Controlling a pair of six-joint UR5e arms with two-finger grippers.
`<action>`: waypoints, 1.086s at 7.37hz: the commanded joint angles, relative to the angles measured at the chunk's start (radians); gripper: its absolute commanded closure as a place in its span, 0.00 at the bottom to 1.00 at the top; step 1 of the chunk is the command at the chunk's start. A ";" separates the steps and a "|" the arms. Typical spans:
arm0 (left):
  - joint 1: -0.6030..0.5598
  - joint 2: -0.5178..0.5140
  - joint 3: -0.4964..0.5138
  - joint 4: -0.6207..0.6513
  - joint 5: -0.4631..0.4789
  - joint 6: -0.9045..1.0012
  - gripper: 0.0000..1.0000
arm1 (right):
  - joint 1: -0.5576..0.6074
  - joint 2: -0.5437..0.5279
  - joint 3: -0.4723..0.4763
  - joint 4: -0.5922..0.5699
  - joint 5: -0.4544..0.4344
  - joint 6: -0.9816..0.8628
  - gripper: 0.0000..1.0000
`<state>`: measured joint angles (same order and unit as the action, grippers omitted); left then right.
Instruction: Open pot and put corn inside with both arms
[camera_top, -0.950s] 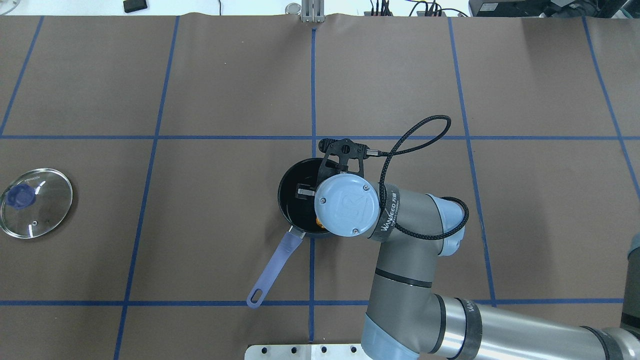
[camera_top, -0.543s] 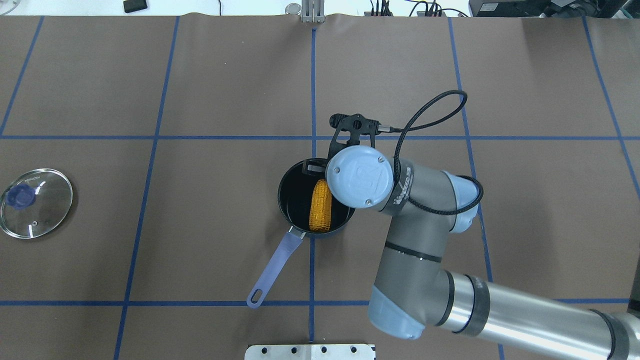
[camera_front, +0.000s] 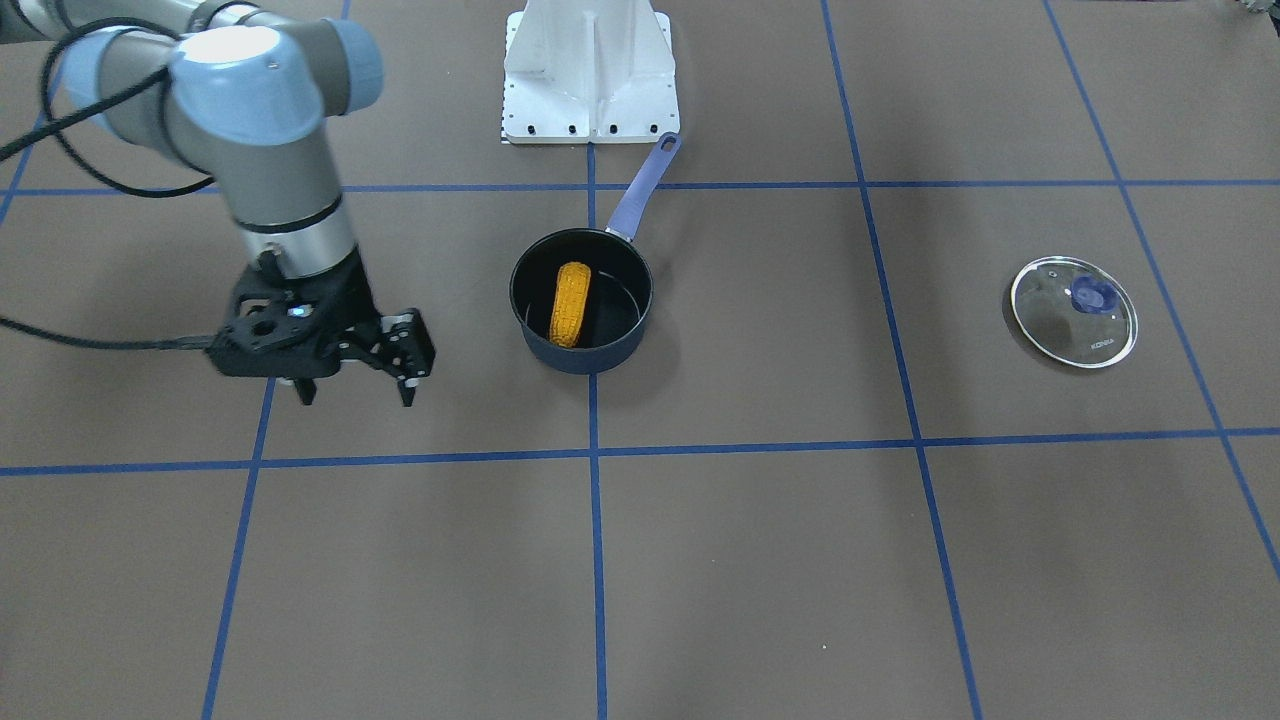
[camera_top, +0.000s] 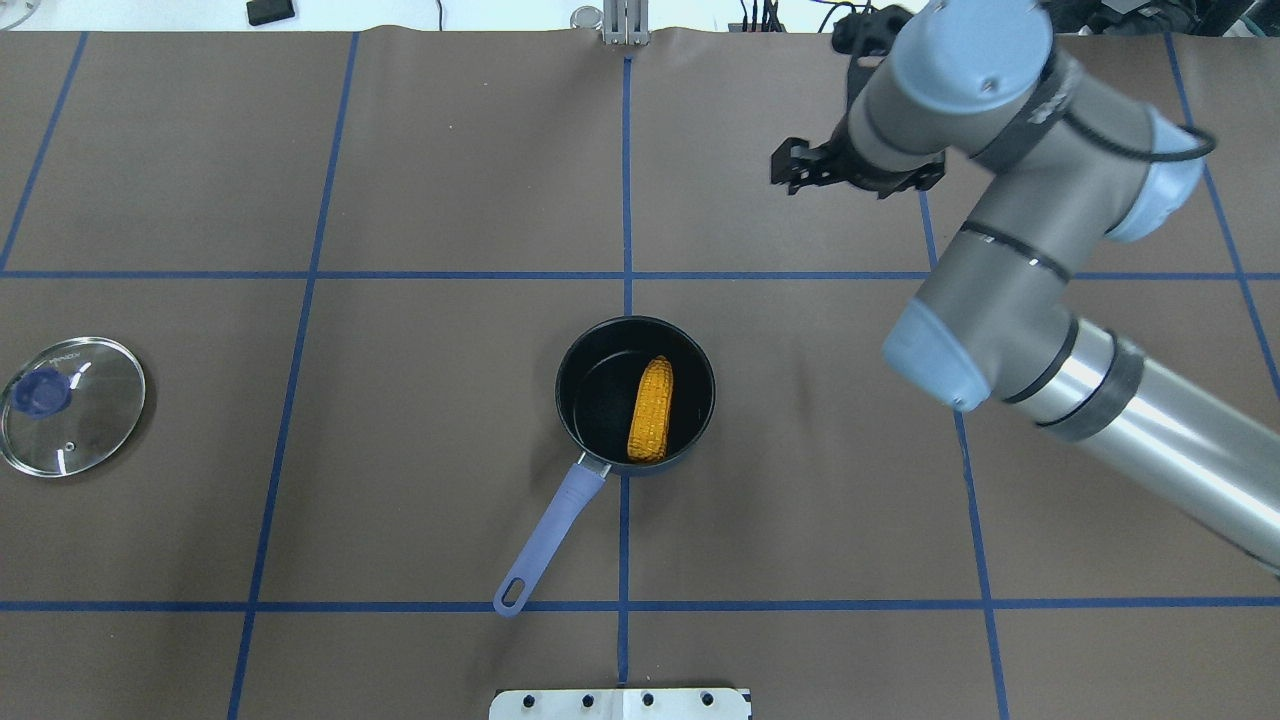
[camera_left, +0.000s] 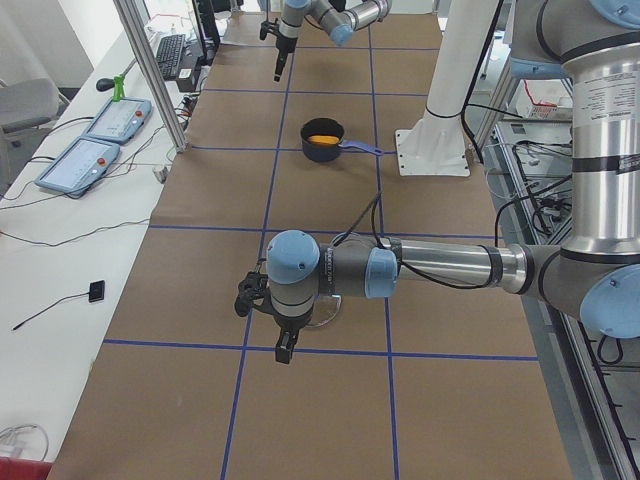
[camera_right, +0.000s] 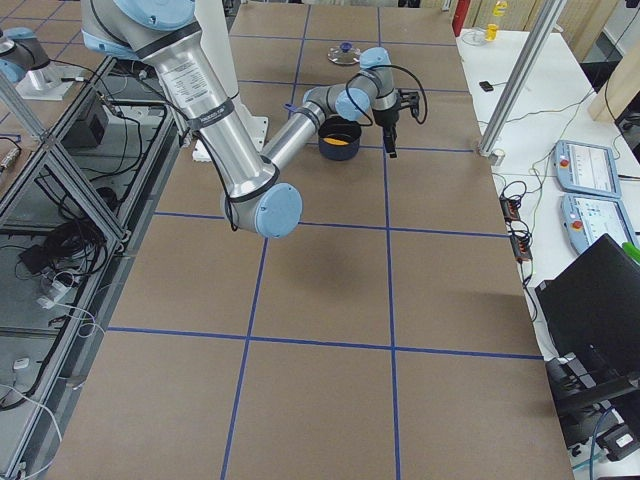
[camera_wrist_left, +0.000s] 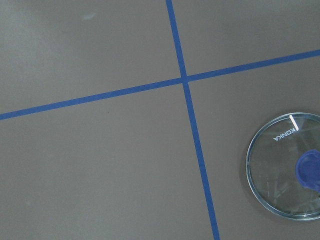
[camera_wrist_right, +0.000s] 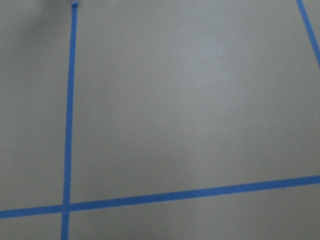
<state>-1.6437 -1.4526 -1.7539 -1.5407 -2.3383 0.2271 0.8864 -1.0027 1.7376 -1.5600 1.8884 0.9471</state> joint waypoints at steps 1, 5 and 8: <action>-0.001 0.006 -0.004 -0.001 0.001 0.004 0.01 | 0.263 -0.124 -0.044 -0.003 0.214 -0.439 0.00; 0.001 0.008 -0.004 -0.006 0.001 0.003 0.01 | 0.515 -0.408 -0.049 0.011 0.297 -0.889 0.00; 0.001 0.015 -0.012 -0.002 0.001 -0.002 0.01 | 0.675 -0.606 -0.024 0.012 0.333 -0.970 0.00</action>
<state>-1.6429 -1.4395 -1.7637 -1.5440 -2.3378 0.2292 1.4988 -1.5258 1.7002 -1.5486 2.2119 0.0002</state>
